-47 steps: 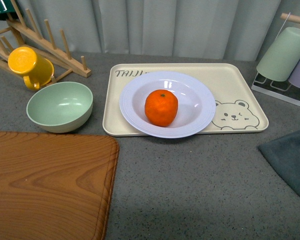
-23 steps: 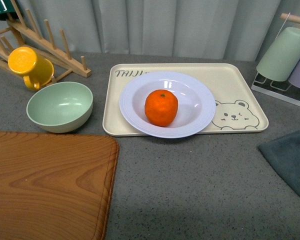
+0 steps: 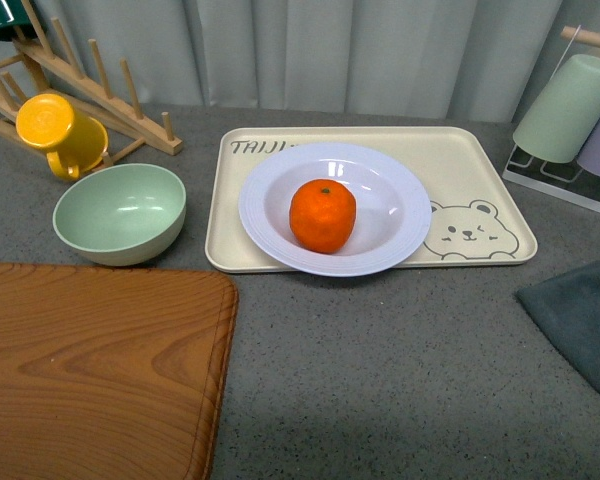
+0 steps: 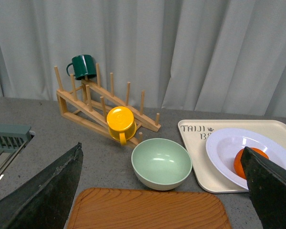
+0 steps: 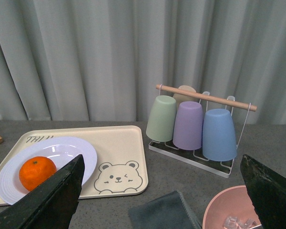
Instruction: Place orange and plate with both arms
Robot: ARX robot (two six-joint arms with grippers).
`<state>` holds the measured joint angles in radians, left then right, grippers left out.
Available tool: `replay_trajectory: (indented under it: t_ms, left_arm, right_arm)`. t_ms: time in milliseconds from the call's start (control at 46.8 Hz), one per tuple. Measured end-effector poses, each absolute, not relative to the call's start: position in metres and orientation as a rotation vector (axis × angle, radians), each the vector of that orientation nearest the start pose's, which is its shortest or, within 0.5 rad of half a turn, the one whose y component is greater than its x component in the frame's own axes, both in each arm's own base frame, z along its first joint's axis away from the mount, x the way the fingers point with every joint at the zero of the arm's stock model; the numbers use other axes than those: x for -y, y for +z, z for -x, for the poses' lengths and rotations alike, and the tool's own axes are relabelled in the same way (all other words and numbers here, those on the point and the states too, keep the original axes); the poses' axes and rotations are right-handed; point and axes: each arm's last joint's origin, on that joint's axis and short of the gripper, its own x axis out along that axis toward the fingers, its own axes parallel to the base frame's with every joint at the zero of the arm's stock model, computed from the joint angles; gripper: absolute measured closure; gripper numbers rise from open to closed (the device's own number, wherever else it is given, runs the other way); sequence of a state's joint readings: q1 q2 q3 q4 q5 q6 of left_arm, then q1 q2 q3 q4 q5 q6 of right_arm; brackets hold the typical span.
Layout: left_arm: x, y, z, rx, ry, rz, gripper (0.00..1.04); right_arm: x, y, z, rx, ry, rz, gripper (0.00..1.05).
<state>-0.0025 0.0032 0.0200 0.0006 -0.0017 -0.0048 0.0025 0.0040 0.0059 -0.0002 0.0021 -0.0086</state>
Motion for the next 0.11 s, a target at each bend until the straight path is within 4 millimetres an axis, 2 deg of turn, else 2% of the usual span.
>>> replay_trajectory:
  t_ms: [107]
  left_arm:
    - [0.0002,0.1701,-0.0966,0.017,-0.001,0.005,0.06]
  right_arm:
    - [-0.0002,0.1652,-0.0976,0.002,0.001,0.009,0.09]
